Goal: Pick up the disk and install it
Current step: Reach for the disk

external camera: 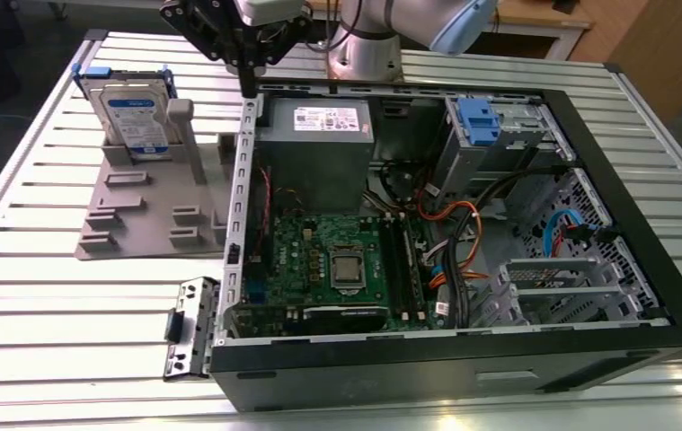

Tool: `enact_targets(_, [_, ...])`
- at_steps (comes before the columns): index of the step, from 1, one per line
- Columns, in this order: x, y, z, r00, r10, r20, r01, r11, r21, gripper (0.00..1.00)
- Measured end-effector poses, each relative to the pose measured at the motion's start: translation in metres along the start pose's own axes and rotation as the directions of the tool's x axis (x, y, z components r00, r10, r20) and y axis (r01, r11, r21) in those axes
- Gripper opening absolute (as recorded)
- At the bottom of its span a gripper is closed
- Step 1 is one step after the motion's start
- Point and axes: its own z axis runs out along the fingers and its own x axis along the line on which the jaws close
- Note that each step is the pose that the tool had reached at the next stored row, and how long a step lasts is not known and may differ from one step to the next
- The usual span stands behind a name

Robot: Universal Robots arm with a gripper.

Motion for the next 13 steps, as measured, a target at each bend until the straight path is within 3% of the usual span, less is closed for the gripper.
enact_targets(13, [0.0156, -0.0012, 0.0002, 1.0000, 0.000, 0.0000, 0.000, 1.0000, 0.0000, 0.10])
